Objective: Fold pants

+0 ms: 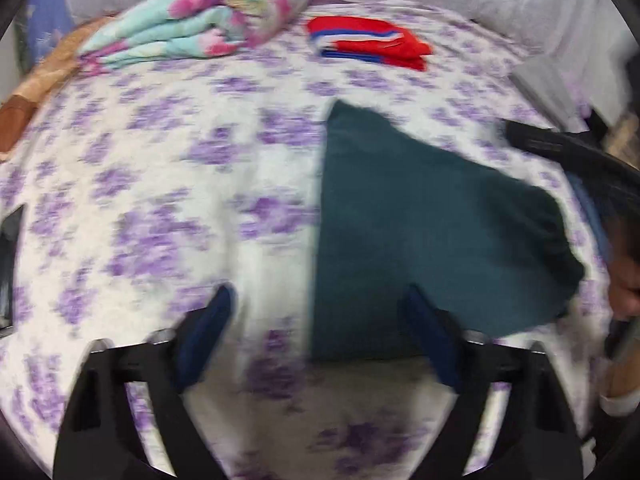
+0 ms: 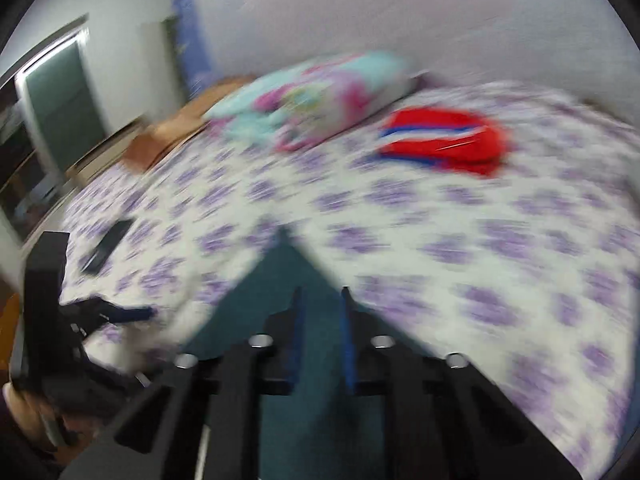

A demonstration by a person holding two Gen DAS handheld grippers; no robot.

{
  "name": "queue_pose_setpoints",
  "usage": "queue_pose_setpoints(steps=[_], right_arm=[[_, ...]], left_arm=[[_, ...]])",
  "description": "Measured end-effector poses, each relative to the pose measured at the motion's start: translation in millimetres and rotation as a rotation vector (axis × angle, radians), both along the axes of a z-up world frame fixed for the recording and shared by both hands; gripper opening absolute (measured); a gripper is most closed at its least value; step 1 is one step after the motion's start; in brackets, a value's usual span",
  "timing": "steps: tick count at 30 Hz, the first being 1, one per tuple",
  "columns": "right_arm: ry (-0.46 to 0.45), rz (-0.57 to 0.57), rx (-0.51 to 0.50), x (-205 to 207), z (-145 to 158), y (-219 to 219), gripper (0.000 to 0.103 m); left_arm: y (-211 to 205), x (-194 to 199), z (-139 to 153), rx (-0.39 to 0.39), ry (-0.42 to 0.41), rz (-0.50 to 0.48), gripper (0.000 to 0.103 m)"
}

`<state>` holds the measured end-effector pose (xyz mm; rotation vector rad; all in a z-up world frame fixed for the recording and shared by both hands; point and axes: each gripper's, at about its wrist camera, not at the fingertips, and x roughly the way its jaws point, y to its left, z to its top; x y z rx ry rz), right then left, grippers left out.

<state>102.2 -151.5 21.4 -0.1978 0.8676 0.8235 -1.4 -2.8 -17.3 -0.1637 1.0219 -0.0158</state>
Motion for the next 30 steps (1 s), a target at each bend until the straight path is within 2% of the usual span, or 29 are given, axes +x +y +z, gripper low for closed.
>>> queue_pose_setpoints(steps=[4, 6, 8, 10, 12, 14, 17, 18, 19, 21, 23, 24, 25, 27, 30], right_arm=[[0.112, 0.078, -0.042, 23.2, -25.6, 61.9, 0.013], [0.12, 0.053, -0.106, 35.7, -41.9, 78.9, 0.013], [0.111, 0.014, -0.144, 47.9, -53.9, 84.4, 0.01], [0.11, -0.05, -0.141, 66.9, -62.5, 80.9, 0.0], [0.17, -0.066, -0.092, 76.7, -63.6, 71.2, 0.0], [0.162, -0.057, -0.067, 67.4, -53.0, 60.2, 0.0], [0.16, -0.055, 0.03, 43.1, -25.5, 15.3, 0.02], [0.155, -0.06, 0.041, 37.8, -19.5, 0.4, 0.034], [0.137, -0.07, 0.045, 25.0, -13.2, -21.4, 0.039], [0.108, -0.076, 0.029, -1.7, -10.2, -62.5, 0.039], [0.091, -0.141, -0.016, -12.0, -18.1, -96.5, 0.04], [0.078, -0.196, -0.064, -16.2, -28.6, -120.3, 0.038], [0.08, -0.211, -0.07, -18.3, -35.1, -135.1, 0.026], [0.096, -0.239, -0.009, -25.8, -37.0, -159.1, 0.022], [0.019, -0.334, 0.038, -51.5, -21.0, -179.5, 0.057]], left_arm=[[-7.2, 8.3, -10.8, -0.064, 0.032, -0.006, 0.058], [-8.6, 11.8, -20.7, -0.083, 0.054, -0.006, 0.056], [-7.9, 11.3, -27.9, -0.094, 0.052, 0.0, 0.058], [-10.4, 7.6, -28.1, -0.071, 0.042, -0.008, 0.058], [-12.0, 2.5, -27.5, -0.054, 0.043, -0.01, 0.058], [-10.2, -2.6, -24.0, -0.059, 0.06, -0.012, 0.059], [-2.5, -7.3, -12.3, -0.09, 0.073, -0.014, 0.06], [0.7, -9.2, -5.6, -0.094, 0.052, -0.008, 0.064], [2.9, -9.7, -2.0, -0.09, 0.037, 0.0, 0.067], [5.4, -7.4, 1.6, -0.042, 0.009, 0.025, 0.074], [8.4, -0.1, -10.0, 0.037, 0.047, 0.075, 0.075], [8.5, 4.5, -16.0, 0.033, 0.067, 0.08, 0.077], [9.7, 7.1, -26.9, 0.014, 0.096, 0.079, 0.079], [6.5, 7.9, -27.2, 0.032, 0.094, 0.076, 0.083], [2.6, 18.7, -12.7, 0.05, 0.094, 0.056, 0.081]])
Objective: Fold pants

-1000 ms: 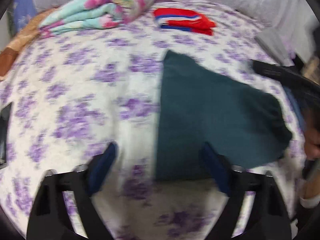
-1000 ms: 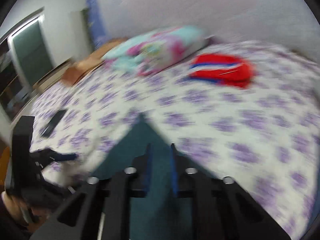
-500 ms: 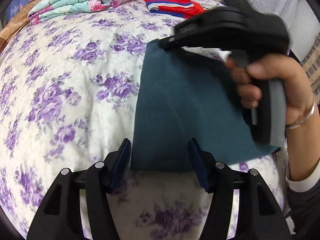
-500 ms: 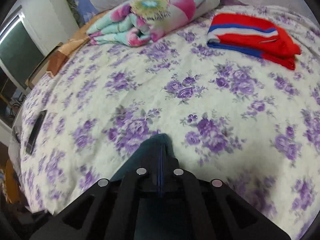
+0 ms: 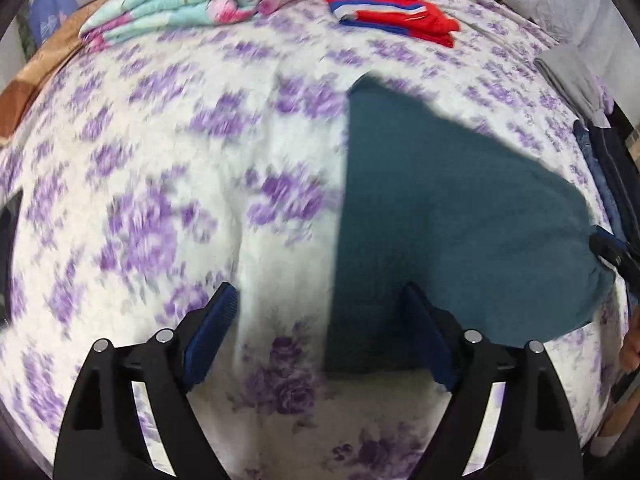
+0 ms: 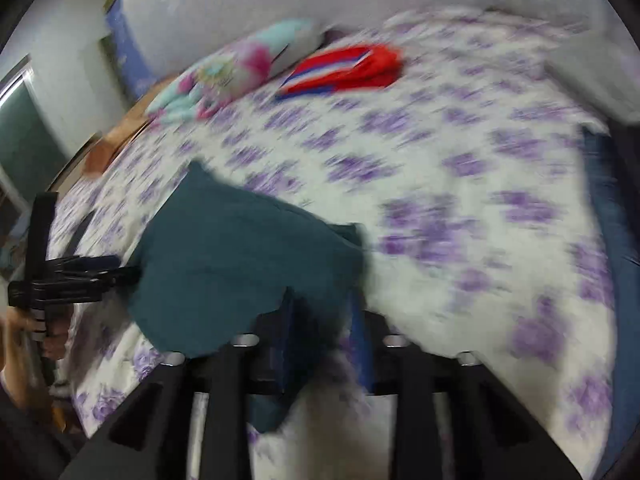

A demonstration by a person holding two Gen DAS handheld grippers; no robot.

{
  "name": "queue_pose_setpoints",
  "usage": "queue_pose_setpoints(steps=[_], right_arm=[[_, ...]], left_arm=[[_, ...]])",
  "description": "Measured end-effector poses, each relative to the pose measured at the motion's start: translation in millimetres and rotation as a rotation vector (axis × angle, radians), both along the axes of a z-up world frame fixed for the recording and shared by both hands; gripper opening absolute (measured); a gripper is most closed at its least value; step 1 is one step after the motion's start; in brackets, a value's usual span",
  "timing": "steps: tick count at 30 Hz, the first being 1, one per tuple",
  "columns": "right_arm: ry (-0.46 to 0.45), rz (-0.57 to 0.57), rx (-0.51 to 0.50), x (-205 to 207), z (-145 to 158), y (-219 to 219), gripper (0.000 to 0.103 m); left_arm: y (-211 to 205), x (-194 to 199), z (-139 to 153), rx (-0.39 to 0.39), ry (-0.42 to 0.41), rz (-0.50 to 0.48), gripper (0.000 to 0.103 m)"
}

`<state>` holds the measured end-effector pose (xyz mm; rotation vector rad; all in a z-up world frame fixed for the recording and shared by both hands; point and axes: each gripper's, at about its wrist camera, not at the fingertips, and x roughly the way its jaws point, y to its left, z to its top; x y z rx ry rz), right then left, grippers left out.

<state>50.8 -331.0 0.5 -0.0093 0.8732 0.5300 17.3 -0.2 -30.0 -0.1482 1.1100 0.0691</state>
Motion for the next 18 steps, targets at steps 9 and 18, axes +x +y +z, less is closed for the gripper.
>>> queue_pose_setpoints(steps=[9, 18], right_arm=[[0.187, -0.007, 0.167, 12.0, -26.0, 8.9, 0.065], [0.153, 0.022, 0.141, 23.6, -40.3, 51.7, 0.065]], left_arm=[[0.7, 46.9, -2.1, -0.155, 0.035, -0.106, 0.083], [-8.9, 70.6, -19.9, -0.151, 0.036, -0.208, 0.083]])
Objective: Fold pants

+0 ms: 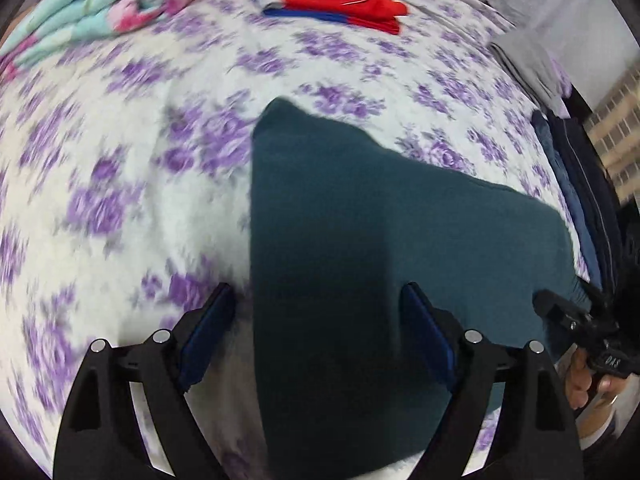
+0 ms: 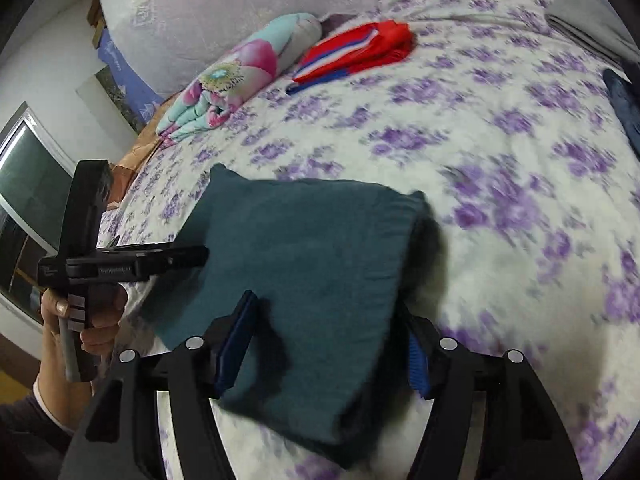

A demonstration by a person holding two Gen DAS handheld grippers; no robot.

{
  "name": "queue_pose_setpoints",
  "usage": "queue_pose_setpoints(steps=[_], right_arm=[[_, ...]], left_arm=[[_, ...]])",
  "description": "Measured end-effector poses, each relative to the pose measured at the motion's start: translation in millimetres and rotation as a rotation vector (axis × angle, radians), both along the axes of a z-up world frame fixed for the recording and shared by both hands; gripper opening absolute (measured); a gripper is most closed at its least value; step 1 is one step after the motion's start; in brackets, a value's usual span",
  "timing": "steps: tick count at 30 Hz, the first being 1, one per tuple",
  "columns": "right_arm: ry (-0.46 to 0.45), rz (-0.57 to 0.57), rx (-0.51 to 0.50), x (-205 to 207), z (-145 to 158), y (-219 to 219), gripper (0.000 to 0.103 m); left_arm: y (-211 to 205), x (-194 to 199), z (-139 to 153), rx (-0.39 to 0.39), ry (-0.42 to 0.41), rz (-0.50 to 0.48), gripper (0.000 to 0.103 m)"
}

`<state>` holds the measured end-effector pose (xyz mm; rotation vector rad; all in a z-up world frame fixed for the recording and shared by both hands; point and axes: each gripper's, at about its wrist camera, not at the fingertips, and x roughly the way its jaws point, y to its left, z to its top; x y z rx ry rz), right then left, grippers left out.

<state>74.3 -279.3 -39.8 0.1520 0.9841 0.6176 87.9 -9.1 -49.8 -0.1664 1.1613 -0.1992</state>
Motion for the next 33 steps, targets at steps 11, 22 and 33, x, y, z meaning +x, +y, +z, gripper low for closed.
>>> queue_pose_setpoints(steps=[11, 22, 33], right_arm=[[-0.004, 0.006, -0.001, -5.1, 4.9, -6.8, 0.041], [-0.059, 0.03, -0.022, -12.8, 21.4, -0.8, 0.024], [-0.437, 0.102, -0.055, 27.5, 145.6, 27.3, 0.023]], left_arm=[[-2.0, -13.6, 16.2, 0.035, -0.072, -0.069, 0.033], [1.9, -6.8, 21.9, -0.039, -0.071, -0.025, 0.011], [5.9, 5.4, 147.6, -0.028, -0.385, -0.002, 0.009]])
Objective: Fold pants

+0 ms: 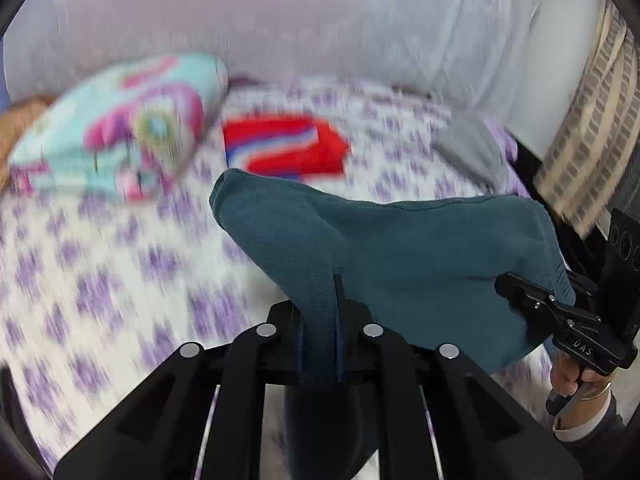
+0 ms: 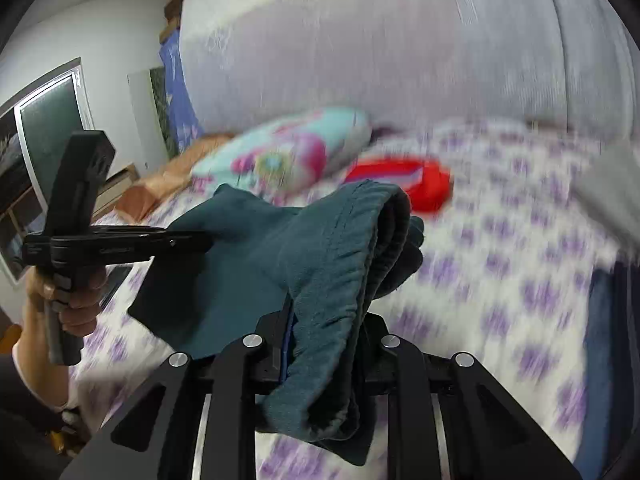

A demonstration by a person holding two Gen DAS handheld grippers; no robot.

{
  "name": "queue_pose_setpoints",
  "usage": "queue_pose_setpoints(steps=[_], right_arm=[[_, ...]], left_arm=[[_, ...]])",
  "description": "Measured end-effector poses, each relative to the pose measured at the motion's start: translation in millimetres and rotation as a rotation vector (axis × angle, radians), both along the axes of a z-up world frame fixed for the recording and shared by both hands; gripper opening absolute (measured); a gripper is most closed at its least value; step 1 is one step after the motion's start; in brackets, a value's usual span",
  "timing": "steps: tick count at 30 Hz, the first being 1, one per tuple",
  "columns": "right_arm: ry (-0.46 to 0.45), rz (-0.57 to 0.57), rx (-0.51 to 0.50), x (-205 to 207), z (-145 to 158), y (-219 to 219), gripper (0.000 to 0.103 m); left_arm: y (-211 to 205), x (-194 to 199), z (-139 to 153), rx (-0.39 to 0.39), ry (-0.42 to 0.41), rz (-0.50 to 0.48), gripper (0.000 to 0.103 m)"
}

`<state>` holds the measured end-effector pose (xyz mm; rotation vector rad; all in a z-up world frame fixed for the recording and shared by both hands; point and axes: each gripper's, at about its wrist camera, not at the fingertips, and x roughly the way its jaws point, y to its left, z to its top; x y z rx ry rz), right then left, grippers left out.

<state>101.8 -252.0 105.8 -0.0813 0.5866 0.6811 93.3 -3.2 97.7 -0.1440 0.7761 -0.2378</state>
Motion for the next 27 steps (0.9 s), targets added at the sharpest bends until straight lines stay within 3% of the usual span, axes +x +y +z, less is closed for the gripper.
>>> queue_pose_setpoints(steps=[4, 7, 10, 12, 13, 14, 15, 17, 21, 24, 27], right_arm=[[-0.043, -0.015, -0.004, 64.9, 2.7, 22.6, 0.023], [-0.016, -0.05, -0.024, 115.3, -25.5, 39.3, 0.023], [0.084, -0.107, -0.073, 164.0, -78.9, 53.2, 0.024], [0.17, -0.188, -0.166, 194.4, -124.1, 58.4, 0.028], [0.207, -0.227, -0.189, 201.6, -137.9, 56.3, 0.043], [0.24, -0.252, -0.166, 206.9, -148.2, 50.3, 0.051], [0.273, -0.251, -0.103, 210.3, -149.3, 41.1, 0.052], [0.292, -0.248, -0.071, 211.4, -150.7, 36.4, 0.052], [0.259, -0.283, -0.13, 200.8, -142.1, 43.8, 0.055], [0.235, -0.318, -0.149, 177.5, -119.8, 41.8, 0.055], [0.198, -0.322, -0.131, 144.9, -93.9, 35.8, 0.056]], left_arm=[[11.1, 52.2, 16.1, 0.01, -0.069, 0.071, 0.01], [18.5, 102.9, -4.7, 0.049, -0.076, 0.139, 0.01], [30.5, 153.9, -54.1, 0.007, 0.049, 0.199, 0.01], [32.7, 182.0, -98.7, 0.043, 0.149, 0.223, 0.01], [32.3, 190.4, -117.5, 0.081, 0.193, 0.242, 0.011], [33.1, 195.4, -133.9, 0.107, 0.214, 0.252, 0.021], [34.1, 193.0, -139.5, 0.112, 0.164, 0.269, 0.03], [32.7, 188.5, -139.4, 0.142, 0.123, 0.287, 0.033], [31.1, 183.0, -132.8, 0.174, 0.119, 0.318, 0.037], [25.2, 155.1, -113.5, 0.208, 0.08, 0.357, 0.039], [17.7, 117.4, -84.6, 0.227, 0.0, 0.377, 0.058]])
